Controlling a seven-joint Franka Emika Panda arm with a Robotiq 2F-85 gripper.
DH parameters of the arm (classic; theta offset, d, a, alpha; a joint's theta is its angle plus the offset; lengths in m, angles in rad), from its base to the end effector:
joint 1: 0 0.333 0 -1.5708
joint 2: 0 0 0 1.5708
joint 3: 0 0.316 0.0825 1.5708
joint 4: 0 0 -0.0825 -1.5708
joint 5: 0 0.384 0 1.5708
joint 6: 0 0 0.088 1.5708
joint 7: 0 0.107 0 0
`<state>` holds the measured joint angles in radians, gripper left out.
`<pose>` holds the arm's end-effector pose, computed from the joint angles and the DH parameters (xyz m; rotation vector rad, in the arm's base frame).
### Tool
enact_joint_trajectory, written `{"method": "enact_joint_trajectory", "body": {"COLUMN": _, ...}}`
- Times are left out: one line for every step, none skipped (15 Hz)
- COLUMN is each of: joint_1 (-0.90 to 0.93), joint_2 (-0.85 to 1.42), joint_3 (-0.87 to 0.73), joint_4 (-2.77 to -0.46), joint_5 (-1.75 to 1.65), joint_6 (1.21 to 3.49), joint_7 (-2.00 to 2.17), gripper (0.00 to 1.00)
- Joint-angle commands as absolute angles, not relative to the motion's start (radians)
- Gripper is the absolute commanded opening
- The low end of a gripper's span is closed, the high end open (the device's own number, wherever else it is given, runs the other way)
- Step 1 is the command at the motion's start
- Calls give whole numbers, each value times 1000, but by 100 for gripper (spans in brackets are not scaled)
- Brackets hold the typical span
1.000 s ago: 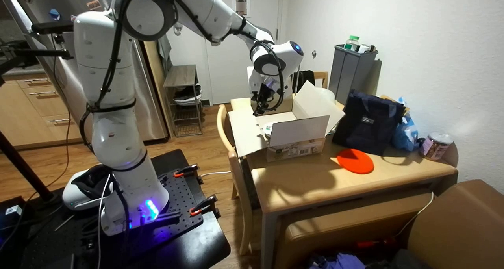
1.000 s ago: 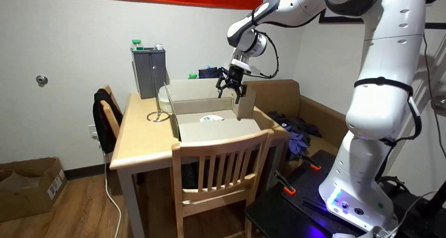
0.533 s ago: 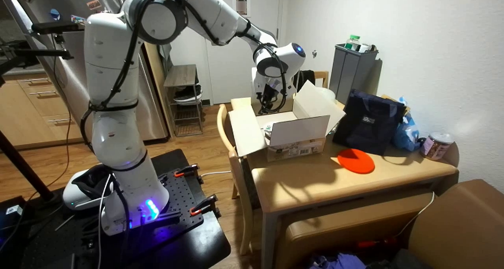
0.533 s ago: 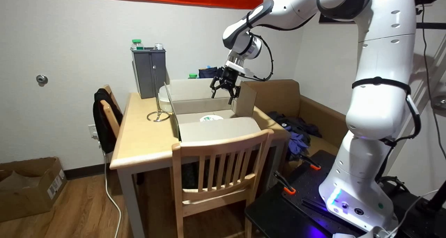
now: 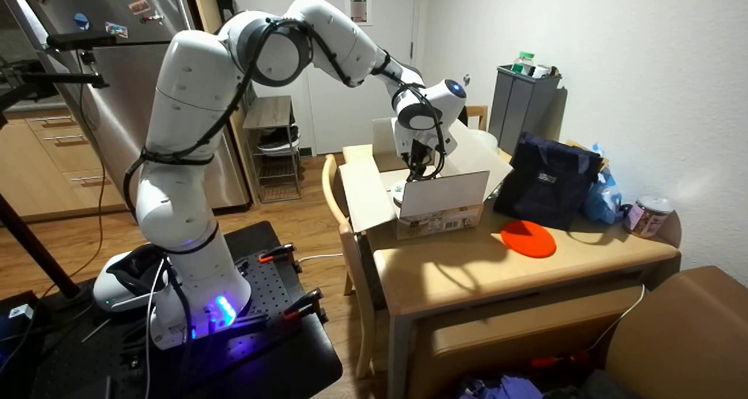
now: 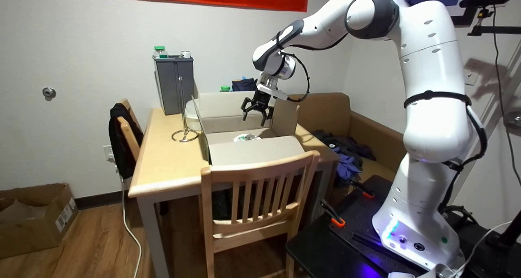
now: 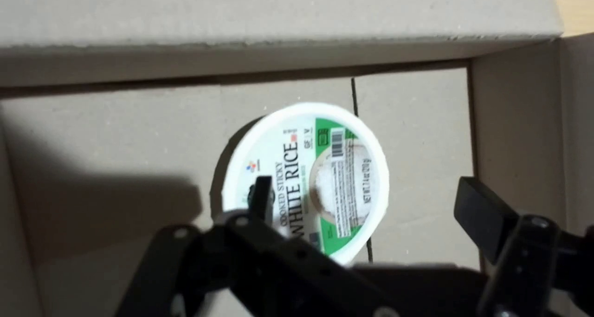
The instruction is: Put the thing in the box on the table
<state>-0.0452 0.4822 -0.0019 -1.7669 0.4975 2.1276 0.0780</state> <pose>0.6484 -0.0093 0.2853 -2.6753 0.5668 0.1731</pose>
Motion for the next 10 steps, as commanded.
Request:
{"method": "enact_joint_trajectory", "body": {"joint_1": -68, "joint_2": 551, "joint_3": 1, "joint_4": -1697, "joint_5": 452, "joint_6": 2170, "joint_7": 55, "gripper": 100}}
{"method": "enact_joint_trajectory", "body": {"joint_1": -76, "joint_2": 565, "joint_3": 4, "joint_4": -1688, "joint_5": 448, "joint_6": 2180, "joint_7": 55, "gripper": 100}}
{"method": "enact_joint_trajectory", "body": {"joint_1": -83, "joint_2": 579, "joint_3": 7, "joint_4": -1681, "joint_5": 446, "joint_6": 2191, "joint_7": 50, "gripper": 100}}
{"method": "enact_joint_trajectory", "body": {"joint_1": -90, "joint_2": 590, "joint_3": 10, "joint_4": -1678, "joint_5": 447, "joint_6": 2199, "joint_7": 39, "gripper": 100}}
{"method": "enact_joint_trajectory", "body": {"joint_1": -98, "joint_2": 600, "joint_3": 15, "joint_4": -1676, "joint_5": 452, "joint_6": 2205, "joint_7": 30, "gripper": 100}}
{"method": "enact_joint_trajectory", "body": {"joint_1": -105, "joint_2": 609, "joint_3": 19, "joint_4": -1676, "joint_5": 457, "joint_6": 2214, "joint_7": 22, "gripper": 100}}
{"method": "enact_joint_trajectory", "body": {"joint_1": -114, "joint_2": 617, "joint_3": 25, "joint_4": -1674, "joint_5": 468, "joint_6": 2219, "joint_7": 12, "gripper": 100}}
{"method": "enact_joint_trajectory", "body": {"joint_1": -124, "joint_2": 625, "joint_3": 30, "joint_4": -1674, "joint_5": 480, "joint_6": 2225, "joint_7": -1, "gripper": 100}}
{"method": "enact_joint_trajectory", "body": {"joint_1": -133, "joint_2": 632, "joint_3": 34, "joint_4": -1673, "joint_5": 487, "joint_6": 2229, "joint_7": -5, "gripper": 100}}
{"method": "enact_joint_trajectory", "body": {"joint_1": -143, "joint_2": 636, "joint_3": 40, "joint_4": -1675, "joint_5": 497, "joint_6": 2232, "joint_7": -9, "gripper": 100}}
